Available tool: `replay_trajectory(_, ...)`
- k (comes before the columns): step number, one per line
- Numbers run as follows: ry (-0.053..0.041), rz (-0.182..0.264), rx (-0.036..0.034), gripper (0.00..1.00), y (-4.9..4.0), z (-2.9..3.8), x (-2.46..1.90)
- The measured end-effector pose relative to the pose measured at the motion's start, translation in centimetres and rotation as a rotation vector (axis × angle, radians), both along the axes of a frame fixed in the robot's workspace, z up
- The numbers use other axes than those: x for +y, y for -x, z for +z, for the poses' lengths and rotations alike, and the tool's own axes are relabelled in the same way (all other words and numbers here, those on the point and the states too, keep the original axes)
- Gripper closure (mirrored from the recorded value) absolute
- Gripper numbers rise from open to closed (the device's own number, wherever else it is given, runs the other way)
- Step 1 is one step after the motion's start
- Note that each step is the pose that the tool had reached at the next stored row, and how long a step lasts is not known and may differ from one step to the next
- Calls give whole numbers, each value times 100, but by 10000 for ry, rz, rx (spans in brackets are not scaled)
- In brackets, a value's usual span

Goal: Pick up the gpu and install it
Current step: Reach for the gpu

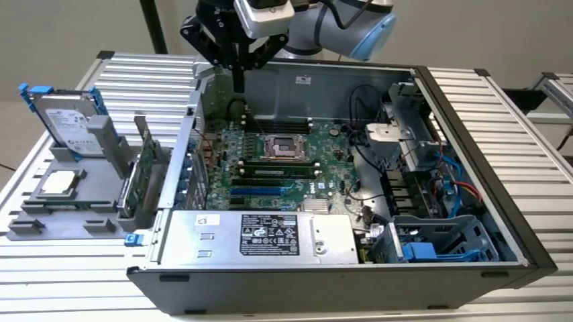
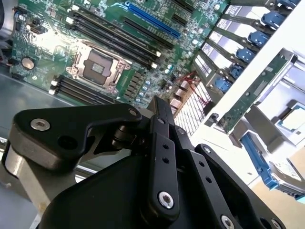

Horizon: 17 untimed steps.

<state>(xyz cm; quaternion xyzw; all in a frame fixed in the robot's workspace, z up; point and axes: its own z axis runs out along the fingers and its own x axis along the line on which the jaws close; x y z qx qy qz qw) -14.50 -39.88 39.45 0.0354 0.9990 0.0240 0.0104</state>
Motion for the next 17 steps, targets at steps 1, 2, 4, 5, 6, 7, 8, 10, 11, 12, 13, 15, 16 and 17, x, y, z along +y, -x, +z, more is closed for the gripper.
replay_trajectory(1, -1, 0, 0, 100, 11, 0, 0)
replay_trajectory(2, 0, 0, 0, 100, 22, 0, 0)
replay_trajectory(4, 0, 1, 0, 100, 46, 0, 0)
replay_trajectory(5, 0, 0, 0, 100, 58, 0, 0)
replay_trajectory(6, 0, 0, 1, 100, 70, 0, 0)
replay_trajectory(7, 0, -1, 3, 100, 81, 0, 0)
replay_trajectory(8, 0, 0, 5, 100, 92, 0, 0)
replay_trajectory(10, 0, 0, 11, 100, 112, -1, 0)
replay_trajectory(11, 0, 1, 14, 100, 122, -1, 0)
replay_trajectory(12, 0, 0, 15, 100, 132, -1, 0)
replay_trajectory(13, 0, 1, 18, 100, 143, -1, 0)
replay_trajectory(15, 0, 1, 21, 100, 162, -2, 0)
replay_trajectory(16, 0, 0, 24, 100, 173, -2, 0)
replay_trajectory(17, 0, 0, 26, 100, 183, -2, 0)
